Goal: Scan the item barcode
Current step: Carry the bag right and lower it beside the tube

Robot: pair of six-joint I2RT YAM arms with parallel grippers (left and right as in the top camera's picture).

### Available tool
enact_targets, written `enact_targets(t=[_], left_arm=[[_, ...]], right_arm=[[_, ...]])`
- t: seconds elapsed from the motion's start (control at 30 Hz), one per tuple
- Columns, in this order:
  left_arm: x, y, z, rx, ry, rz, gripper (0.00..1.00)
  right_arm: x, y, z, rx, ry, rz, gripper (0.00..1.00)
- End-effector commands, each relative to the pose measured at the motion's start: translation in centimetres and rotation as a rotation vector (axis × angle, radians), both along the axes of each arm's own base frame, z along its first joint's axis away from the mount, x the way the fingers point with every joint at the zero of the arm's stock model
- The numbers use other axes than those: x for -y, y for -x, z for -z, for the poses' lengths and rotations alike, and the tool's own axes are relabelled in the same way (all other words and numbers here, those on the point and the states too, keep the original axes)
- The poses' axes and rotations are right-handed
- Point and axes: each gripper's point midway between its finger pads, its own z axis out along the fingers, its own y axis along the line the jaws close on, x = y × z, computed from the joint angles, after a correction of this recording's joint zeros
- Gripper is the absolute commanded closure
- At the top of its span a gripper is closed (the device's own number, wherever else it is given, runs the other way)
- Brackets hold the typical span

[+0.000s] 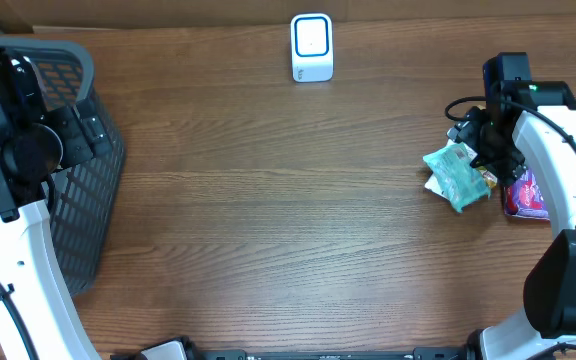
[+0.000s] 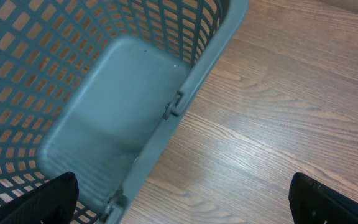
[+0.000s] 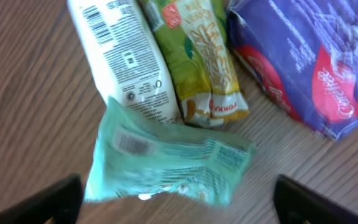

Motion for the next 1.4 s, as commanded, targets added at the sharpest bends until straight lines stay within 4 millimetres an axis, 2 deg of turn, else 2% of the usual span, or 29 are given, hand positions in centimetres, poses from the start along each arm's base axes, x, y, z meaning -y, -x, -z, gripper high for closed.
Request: enact_targets(t=[0.0, 0.1, 0.17, 0.27, 0.33, 0.4, 0.53, 0.83, 0.97, 1.17, 1.37], left_arm=[[0.0, -0.1, -0.5, 0.019, 0.004, -0.008, 0.01], [0.0, -0.1, -0.5, 0.019, 0.005, -0.008, 0.01], [0.0, -0.1, -0.5, 0.019, 0.005, -0.008, 0.00], [0.0, -0.1, -0.5, 0.019, 0.004, -0.008, 0.00], [0.0, -0.1, -0.5, 0.019, 0.004, -0.008, 0.01], [0.0, -0.1, -0.5, 0.019, 0.004, -0.008, 0.01], [0.0, -0.1, -0.5, 0.019, 0.005, -0.007, 0.00], [0.0, -0.1, -0.5, 0.019, 0.004, -0.008, 0.00], [0.0, -0.1, -0.5, 0.019, 0.005, -0.008, 0.01], [0.0, -0.1, -0.5, 0.019, 0.004, -0.008, 0.00], [0.0, -0.1, -0.5, 0.019, 0.004, -0.008, 0.00]], right_arm=[[-0.5, -1.1, -5.1, 0.144, 0.004, -0.096, 0.00], [-2.8, -1.0, -9.5, 0.268, -0.050, -0.220, 0.00], [-4.9, -0.2, -12.9, 0.364, -0.104, -0.309, 0.00], [-7.6, 2.1, -17.5, 0.503, -0.185, -0.396, 0.00], [-8.9, 4.0, -19.9, 0.572, -0.231, -0.440, 0.00], [-9.7, 5.5, -21.8, 0.634, -0.259, -0.473, 0.00], [-9.5, 7.7, -24.4, 0.727, -0.245, -0.486, 0.00], [-7.6, 10.7, -27.3, 0.843, -0.122, -0.475, 0.00], [-7.5, 12.0, -27.6, 0.854, -0.052, -0.573, 0.00], [-7.1, 12.1, -26.8, 0.888, 0.102, -0.732, 0.00], [-6.7, 11.4, -23.8, 1.044, 0.186, -0.726, 0.00]])
